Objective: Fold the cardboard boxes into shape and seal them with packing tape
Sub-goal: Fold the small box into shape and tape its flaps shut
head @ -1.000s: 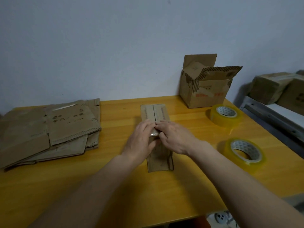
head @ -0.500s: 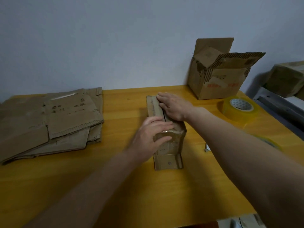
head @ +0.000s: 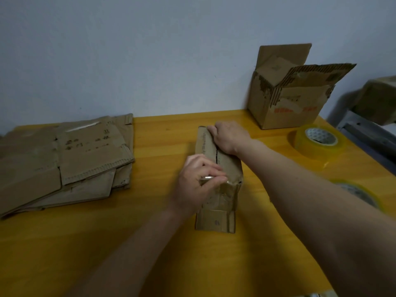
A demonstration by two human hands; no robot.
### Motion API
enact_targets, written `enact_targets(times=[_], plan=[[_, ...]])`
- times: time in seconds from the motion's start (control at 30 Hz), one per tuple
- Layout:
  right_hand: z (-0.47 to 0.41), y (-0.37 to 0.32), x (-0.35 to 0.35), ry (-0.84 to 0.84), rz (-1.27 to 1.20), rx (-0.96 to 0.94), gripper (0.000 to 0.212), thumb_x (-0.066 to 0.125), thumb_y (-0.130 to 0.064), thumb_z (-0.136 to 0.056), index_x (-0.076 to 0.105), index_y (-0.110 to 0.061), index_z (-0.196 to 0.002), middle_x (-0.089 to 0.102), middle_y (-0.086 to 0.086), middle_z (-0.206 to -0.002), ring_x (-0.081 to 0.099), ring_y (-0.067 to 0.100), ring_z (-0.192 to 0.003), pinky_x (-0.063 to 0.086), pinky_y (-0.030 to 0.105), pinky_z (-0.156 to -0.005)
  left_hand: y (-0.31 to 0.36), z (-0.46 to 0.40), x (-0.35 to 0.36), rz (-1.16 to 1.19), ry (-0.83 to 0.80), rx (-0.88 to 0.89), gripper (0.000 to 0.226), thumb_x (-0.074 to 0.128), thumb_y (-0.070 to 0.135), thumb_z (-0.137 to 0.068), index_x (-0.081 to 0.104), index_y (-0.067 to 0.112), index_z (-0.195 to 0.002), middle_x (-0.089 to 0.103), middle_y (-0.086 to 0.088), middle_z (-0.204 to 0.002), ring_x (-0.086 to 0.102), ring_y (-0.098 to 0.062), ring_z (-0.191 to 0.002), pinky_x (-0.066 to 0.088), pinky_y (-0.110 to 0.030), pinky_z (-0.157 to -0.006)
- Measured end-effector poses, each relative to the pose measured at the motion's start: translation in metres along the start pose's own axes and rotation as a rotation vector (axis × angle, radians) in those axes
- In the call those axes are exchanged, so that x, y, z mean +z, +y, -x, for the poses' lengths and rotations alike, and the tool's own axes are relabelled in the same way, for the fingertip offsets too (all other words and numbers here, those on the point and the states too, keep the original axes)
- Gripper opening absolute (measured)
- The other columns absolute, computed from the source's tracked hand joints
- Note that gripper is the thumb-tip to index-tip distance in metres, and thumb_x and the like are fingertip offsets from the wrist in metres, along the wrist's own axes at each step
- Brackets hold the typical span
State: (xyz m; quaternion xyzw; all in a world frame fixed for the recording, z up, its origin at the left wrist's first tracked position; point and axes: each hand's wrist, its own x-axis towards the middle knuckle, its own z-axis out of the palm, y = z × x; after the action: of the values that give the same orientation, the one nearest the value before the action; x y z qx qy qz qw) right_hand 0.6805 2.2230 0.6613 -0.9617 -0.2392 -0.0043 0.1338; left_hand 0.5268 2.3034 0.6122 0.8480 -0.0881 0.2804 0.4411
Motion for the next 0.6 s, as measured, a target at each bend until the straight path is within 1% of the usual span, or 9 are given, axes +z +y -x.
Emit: enact_targets(times=[0.07, 0.1, 0.17, 0.23, 0.3, 0.37, 0.43, 0.5, 0.6], plan=[[0.016, 0.003, 0.000, -0.005, -0.116, 0.004, 0.048, 0.031, -0.039, -0.101, 0.034, -0.013, -0.142, 0.034, 0.018, -0.144, 0.032, 0.035, -0.131, 0.028, 0.040, -0.105, 0.000, -0.001, 0.000, -0.020, 0.011, -0.022, 0.011, 0.072, 0.021, -0.082, 0.076, 0.015, -0.090, 0.063, 0.003, -0.095, 0.045, -0.005, -0.108, 0.035, -0.017, -0.095], [0.027, 0.006, 0.000, -0.012, -0.215, 0.010, 0.051, 0.034, -0.035, -0.101, 0.024, -0.016, -0.148, 0.025, 0.016, -0.150, 0.026, 0.034, -0.136, 0.023, 0.040, -0.110, 0.000, 0.000, 0.001, -0.041, 0.000, -0.034, 0.013, 0.070, 0.023, -0.084, 0.075, 0.016, -0.093, 0.061, 0.004, -0.099, 0.044, -0.007, -0.110, 0.035, -0.020, -0.097], [0.049, 0.012, -0.001, -0.078, -0.399, 0.007, 0.053, 0.036, -0.028, -0.102, 0.017, -0.019, -0.151, 0.022, 0.012, -0.154, 0.027, 0.032, -0.139, 0.023, 0.035, -0.111, 0.002, 0.001, 0.002, -0.089, -0.055, -0.033, 0.018, 0.061, 0.024, -0.091, 0.073, 0.020, -0.104, 0.055, 0.006, -0.108, 0.038, -0.009, -0.116, 0.030, -0.021, -0.101], [0.069, 0.017, -0.006, -0.135, -0.485, -0.008, 0.055, 0.036, -0.023, -0.102, 0.014, -0.019, -0.152, 0.026, 0.010, -0.155, 0.031, 0.028, -0.139, 0.025, 0.030, -0.109, 0.006, 0.000, 0.000, -0.101, -0.110, -0.044, 0.023, 0.053, 0.023, -0.096, 0.069, 0.025, -0.113, 0.053, 0.008, -0.117, 0.033, -0.010, -0.121, 0.026, -0.023, -0.106], [0.084, 0.022, -0.016, -0.105, -0.548, -0.006, 0.055, 0.039, -0.019, -0.102, 0.016, -0.018, -0.152, 0.033, 0.010, -0.152, 0.037, 0.027, -0.135, 0.031, 0.035, -0.110, 0.011, -0.008, -0.005, -0.171, -0.173, -0.085, 0.027, 0.050, 0.022, -0.098, 0.066, 0.027, -0.120, 0.054, 0.010, -0.128, 0.030, -0.011, -0.127, 0.023, -0.035, -0.112], [0.099, 0.028, -0.026, -0.079, -0.596, 0.008, 0.049, 0.039, -0.016, -0.102, 0.025, -0.016, -0.149, 0.042, 0.011, -0.146, 0.045, 0.025, -0.129, 0.039, 0.036, -0.105, 0.019, -0.013, -0.008, -0.373, -0.246, -0.127, 0.032, 0.045, 0.030, -0.100, 0.058, 0.032, -0.129, 0.049, 0.014, -0.139, 0.028, -0.013, -0.134, 0.014, -0.046, -0.116], [0.111, 0.037, -0.035, -0.059, -0.553, 0.016, 0.044, 0.038, -0.014, -0.102, 0.034, -0.013, -0.146, 0.045, 0.010, -0.144, 0.044, 0.023, -0.129, 0.038, 0.032, -0.103, 0.033, -0.012, -0.007, -0.519, -0.219, -0.116, 0.037, 0.042, 0.033, -0.100, 0.051, 0.030, -0.136, 0.047, 0.009, -0.143, 0.030, -0.014, -0.136, 0.005, -0.047, -0.119], [0.124, 0.047, -0.043, -0.044, -0.474, 0.027, 0.040, 0.040, -0.012, -0.101, 0.043, -0.010, -0.141, 0.049, 0.008, -0.141, 0.045, 0.021, -0.130, 0.037, 0.030, -0.104, 0.050, -0.004, -0.003, -0.529, -0.099, 0.006, 0.034, 0.047, 0.023, -0.099, 0.058, 0.019, -0.131, 0.056, -0.002, -0.133, 0.043, -0.021, -0.127, 0.017, -0.044, -0.117], [0.145, 0.066, -0.048, -0.032, -0.367, 0.052, 0.035, 0.045, -0.011, -0.099, 0.054, -0.008, -0.132, 0.055, 0.009, -0.136, 0.048, 0.023, -0.127, 0.039, 0.033, -0.105, 0.070, 0.015, 0.015, -0.434, -0.049, 0.279, 0.027, 0.051, 0.010, -0.094, 0.068, 0.006, -0.115, 0.065, -0.010, -0.110, 0.056, -0.026, -0.107, 0.048, -0.039, -0.092]])
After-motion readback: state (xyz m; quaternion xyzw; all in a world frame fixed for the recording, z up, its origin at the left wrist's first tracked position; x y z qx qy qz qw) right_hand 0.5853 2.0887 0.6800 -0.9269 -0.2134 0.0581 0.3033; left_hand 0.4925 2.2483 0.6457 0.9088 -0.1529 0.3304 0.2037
